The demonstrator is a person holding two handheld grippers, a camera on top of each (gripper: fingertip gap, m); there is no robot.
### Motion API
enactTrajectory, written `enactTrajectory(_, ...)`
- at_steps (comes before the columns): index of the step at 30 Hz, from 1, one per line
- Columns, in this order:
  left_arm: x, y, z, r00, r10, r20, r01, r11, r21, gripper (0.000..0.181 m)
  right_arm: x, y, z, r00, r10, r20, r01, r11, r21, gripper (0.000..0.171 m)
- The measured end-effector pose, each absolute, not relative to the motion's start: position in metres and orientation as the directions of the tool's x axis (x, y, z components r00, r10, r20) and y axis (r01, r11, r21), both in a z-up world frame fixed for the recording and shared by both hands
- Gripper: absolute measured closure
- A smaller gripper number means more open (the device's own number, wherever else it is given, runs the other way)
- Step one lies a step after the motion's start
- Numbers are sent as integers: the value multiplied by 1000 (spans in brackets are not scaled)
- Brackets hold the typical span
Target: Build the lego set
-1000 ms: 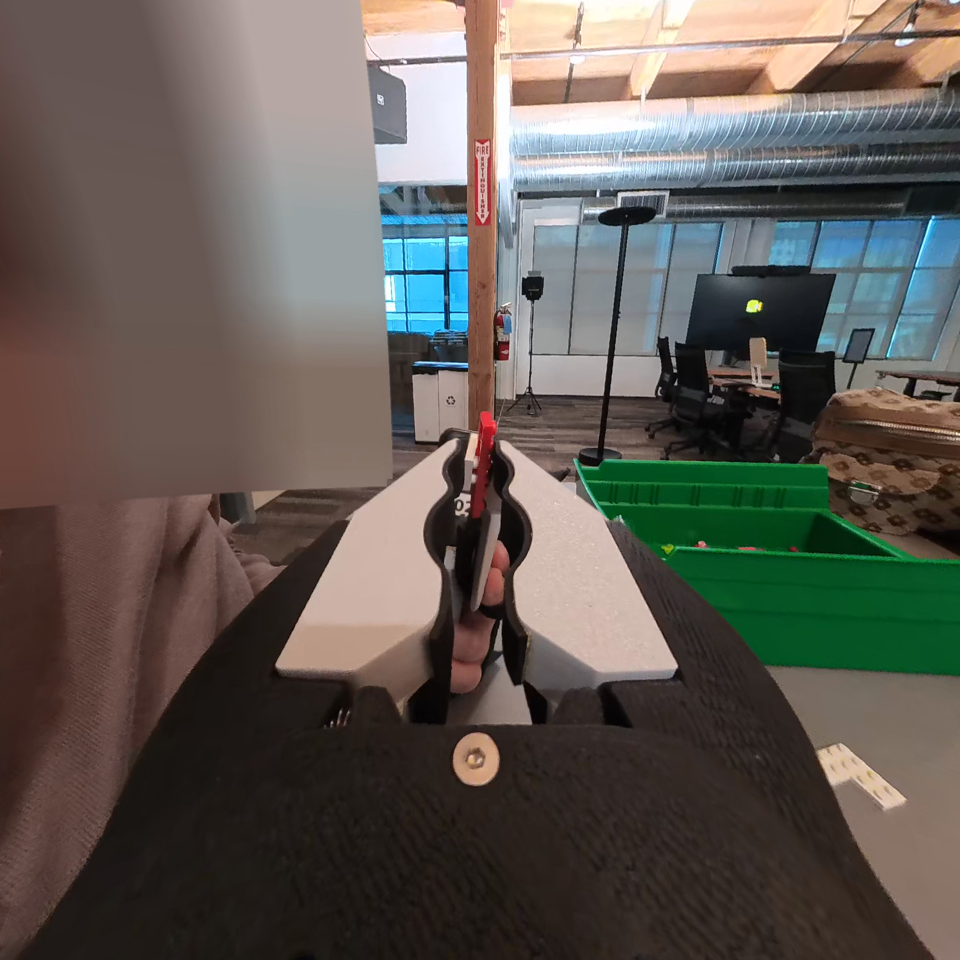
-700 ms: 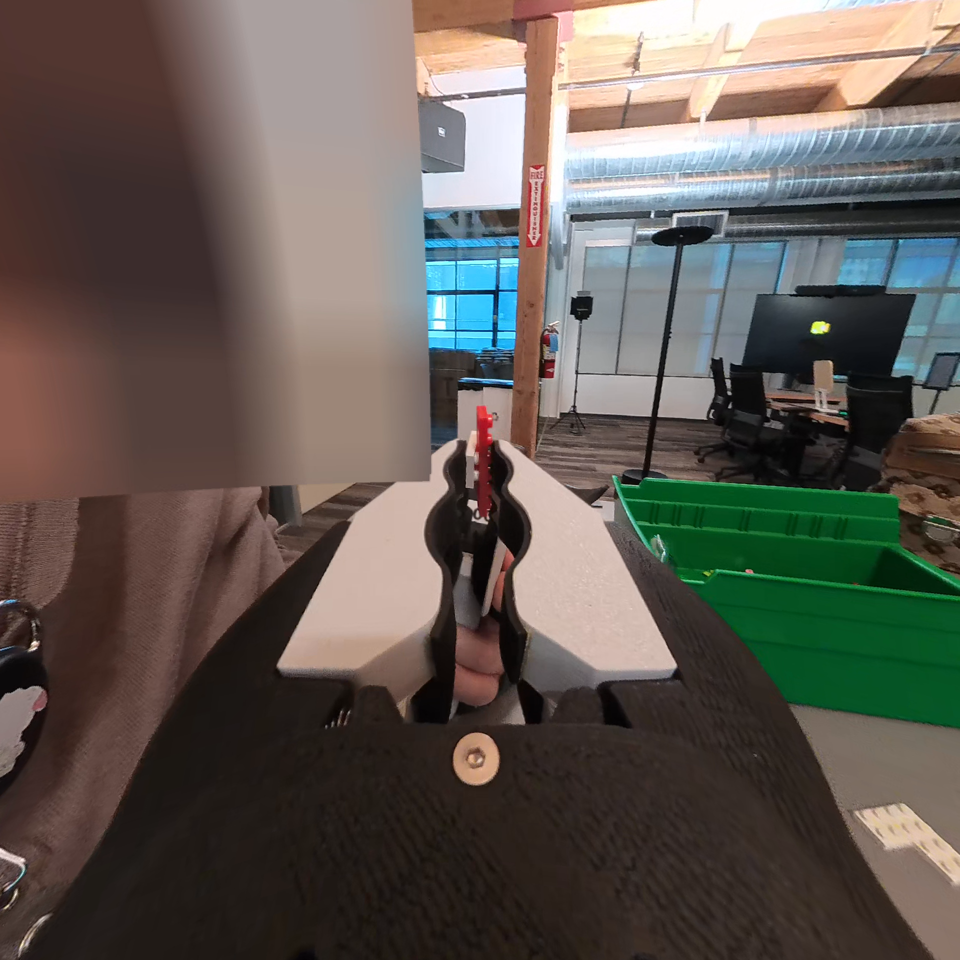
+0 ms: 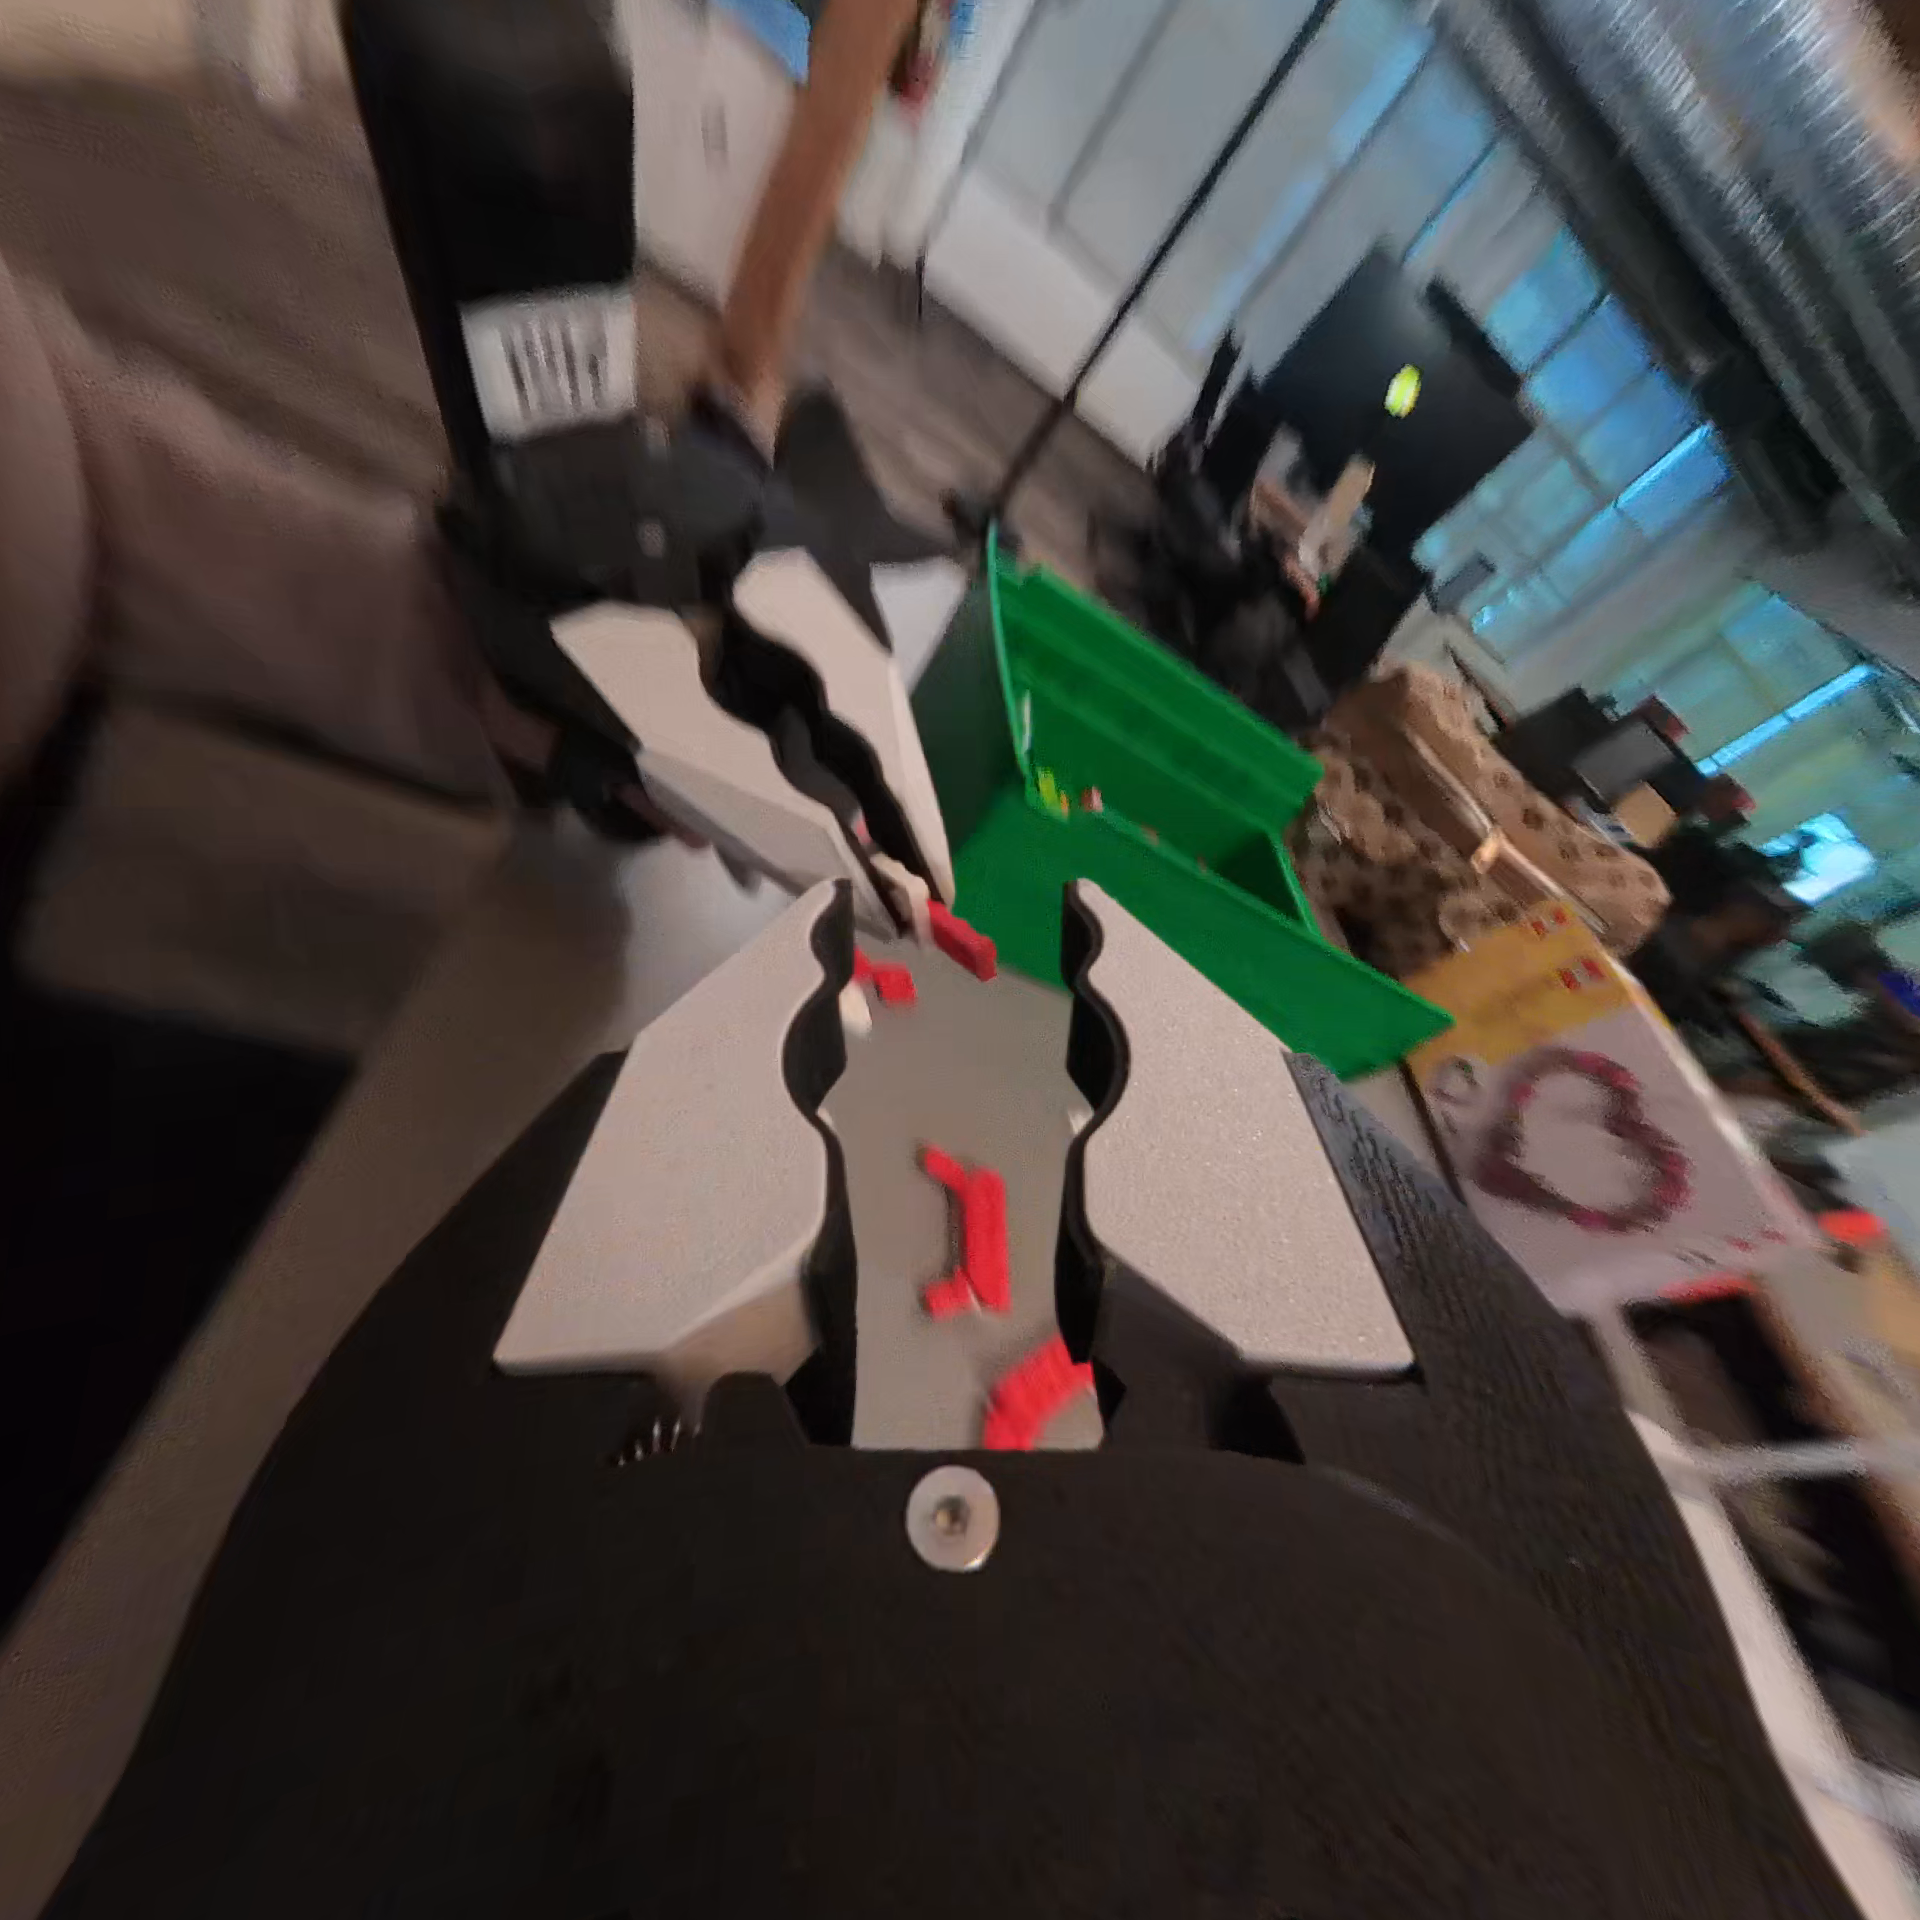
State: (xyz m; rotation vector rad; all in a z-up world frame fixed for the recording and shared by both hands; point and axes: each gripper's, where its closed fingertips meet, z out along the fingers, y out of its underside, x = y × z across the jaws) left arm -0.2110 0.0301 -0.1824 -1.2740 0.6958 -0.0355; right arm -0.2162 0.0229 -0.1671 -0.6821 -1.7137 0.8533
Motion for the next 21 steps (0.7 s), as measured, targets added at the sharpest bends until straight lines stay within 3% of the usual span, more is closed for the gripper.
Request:
enactTrajectory(3,-206,39,-205,727,-371,-578,-515,262,-816,175,-214,35,-197,-313,647,696,206,761,-615,143)
enactTrajectory(7,-203,41,-214,709,-403,-578,-530,237,-814,175,-209,43,-219,-368,558,744,303,828,-471,154)
enactTrajectory(11,-201,40,-222,689,-437,-579,-541,222,-811,175,-208,46,-225,-391,541,744,324,838,-439,165)
enactTrajectory(17,-201,44,-228,696,-424,-580,-550,205,-809,175,-208,49,-233,-413,517,749,349,850,-394,167)
enactTrajectory(21,-203,46,-225,755,-443,-484,-461,166,-871,164,-209,55,-234,-385,497,777,342,859,-380,169)
